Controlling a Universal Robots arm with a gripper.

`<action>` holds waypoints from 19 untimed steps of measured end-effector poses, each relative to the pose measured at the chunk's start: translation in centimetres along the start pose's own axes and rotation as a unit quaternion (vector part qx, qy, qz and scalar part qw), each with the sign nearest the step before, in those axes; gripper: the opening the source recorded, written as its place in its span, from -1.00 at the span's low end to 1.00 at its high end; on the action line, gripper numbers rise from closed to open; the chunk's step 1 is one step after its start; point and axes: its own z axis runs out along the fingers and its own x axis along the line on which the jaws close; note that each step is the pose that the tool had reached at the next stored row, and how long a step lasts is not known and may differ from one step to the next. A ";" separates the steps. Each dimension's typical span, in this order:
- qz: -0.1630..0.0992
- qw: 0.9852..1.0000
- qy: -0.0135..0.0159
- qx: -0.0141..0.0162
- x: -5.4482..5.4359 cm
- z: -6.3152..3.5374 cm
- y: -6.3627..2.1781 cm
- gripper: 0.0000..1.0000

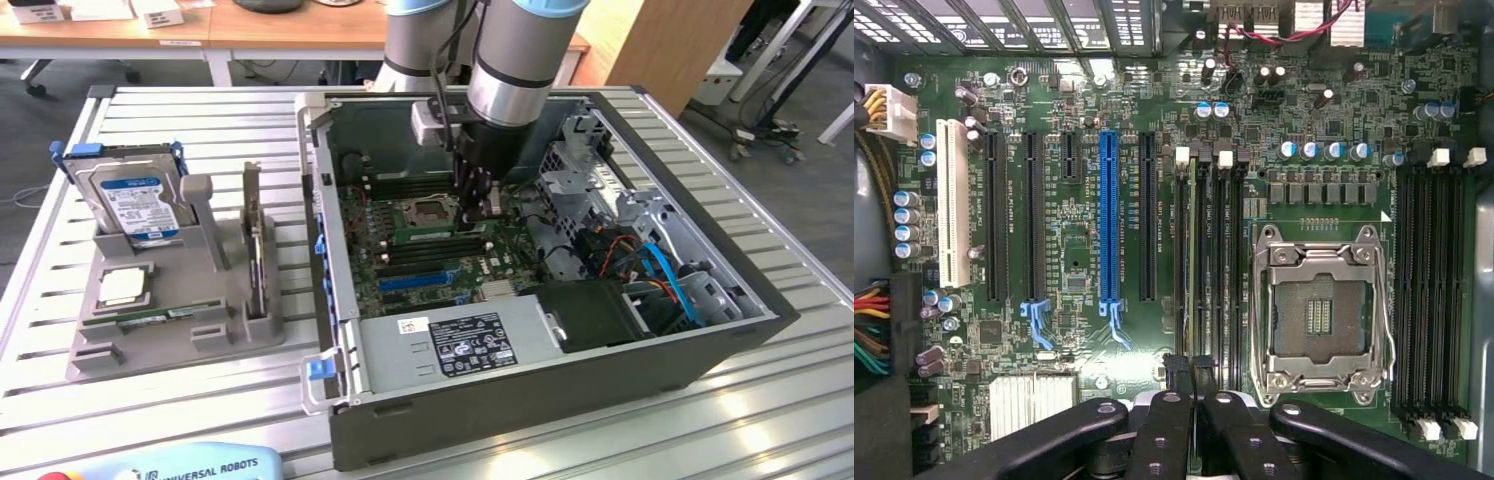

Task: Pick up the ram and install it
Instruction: 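Insert the ram into the slot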

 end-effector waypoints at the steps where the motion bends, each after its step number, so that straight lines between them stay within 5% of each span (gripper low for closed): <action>1: 0.000 1.000 0.000 0.000 0.0 0.00 0.00 -0.76; 19: 0.000 1.000 0.000 0.000 0.0 1.07 0.16 -0.76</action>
